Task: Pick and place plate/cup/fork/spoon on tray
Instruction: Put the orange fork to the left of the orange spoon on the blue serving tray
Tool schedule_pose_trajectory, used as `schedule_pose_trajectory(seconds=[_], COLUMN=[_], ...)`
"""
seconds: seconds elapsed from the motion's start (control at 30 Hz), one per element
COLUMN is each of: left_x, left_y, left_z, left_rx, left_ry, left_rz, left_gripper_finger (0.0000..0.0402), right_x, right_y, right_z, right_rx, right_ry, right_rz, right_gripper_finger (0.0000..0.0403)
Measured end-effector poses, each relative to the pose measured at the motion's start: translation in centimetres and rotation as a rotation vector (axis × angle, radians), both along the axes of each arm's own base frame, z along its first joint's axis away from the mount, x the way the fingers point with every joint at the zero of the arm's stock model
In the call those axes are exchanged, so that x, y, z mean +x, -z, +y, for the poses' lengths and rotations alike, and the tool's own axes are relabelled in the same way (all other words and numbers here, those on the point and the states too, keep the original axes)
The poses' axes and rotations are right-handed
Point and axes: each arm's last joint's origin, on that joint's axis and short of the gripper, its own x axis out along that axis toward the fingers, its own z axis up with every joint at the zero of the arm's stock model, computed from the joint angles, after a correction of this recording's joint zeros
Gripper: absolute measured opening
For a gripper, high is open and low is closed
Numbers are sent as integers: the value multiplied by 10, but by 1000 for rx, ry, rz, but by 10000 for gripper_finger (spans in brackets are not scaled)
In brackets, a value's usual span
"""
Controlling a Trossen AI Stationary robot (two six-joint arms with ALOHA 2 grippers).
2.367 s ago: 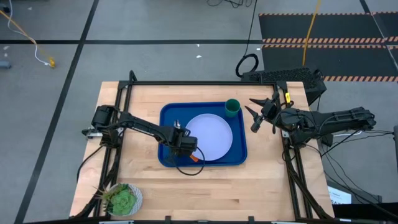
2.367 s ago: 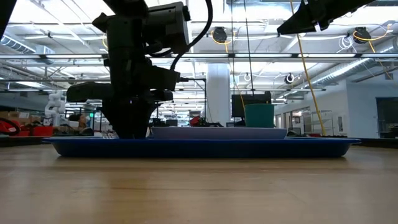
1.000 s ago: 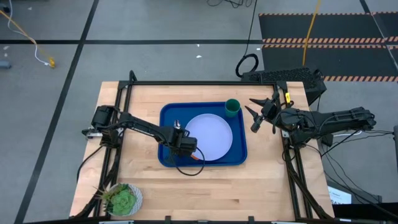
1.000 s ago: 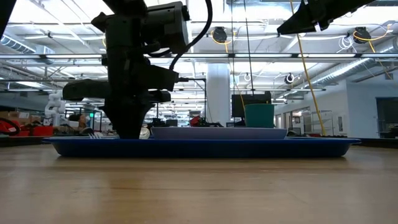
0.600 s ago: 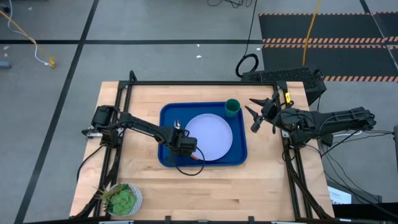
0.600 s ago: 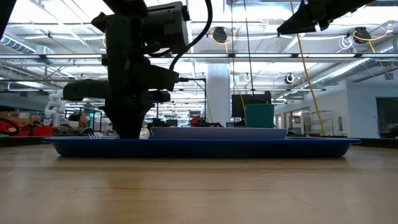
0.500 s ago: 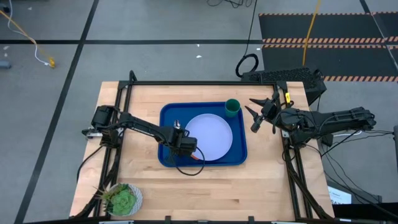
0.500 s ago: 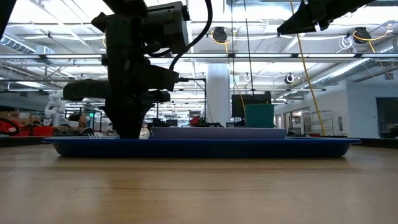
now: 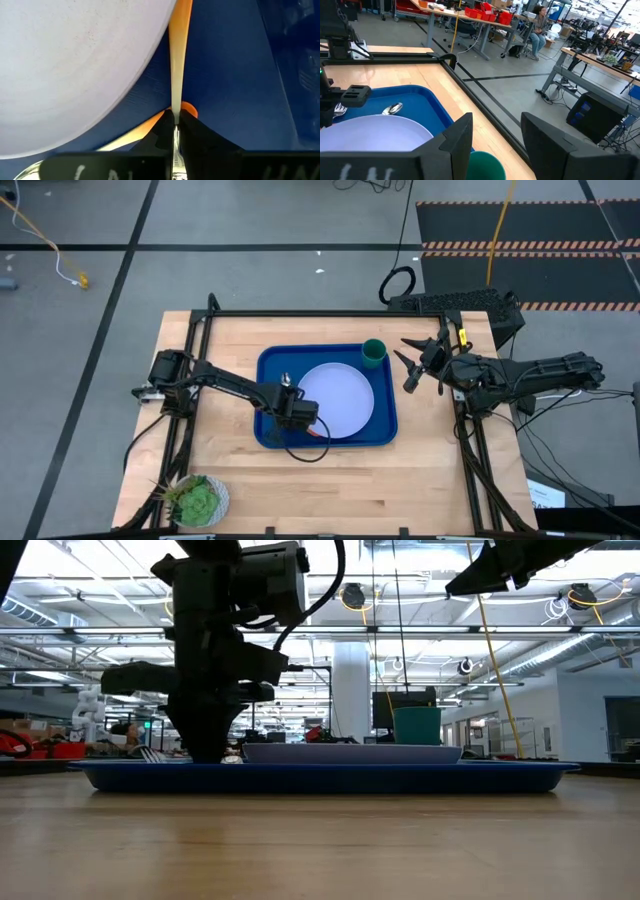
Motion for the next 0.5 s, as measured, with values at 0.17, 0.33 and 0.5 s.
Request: schedule_pose_trajectory(seconds=[0.17, 0.33, 0.5], left_x=[0, 0, -3], left_y=[-1, -1, -2], left_z=[0, 0, -4], left_rx=[1, 0, 4], left_ry=[0, -6, 4], left_rz=[8, 11, 32], left_gripper_finger=[7, 13, 6], right_x=[0, 0, 0], right_y=[0, 0, 0], right_z=[0, 0, 0], right_rx=[0, 0, 0], right_ry=[0, 0, 0], right_rz=[0, 0, 0], right_gripper_finger=[160, 160, 160])
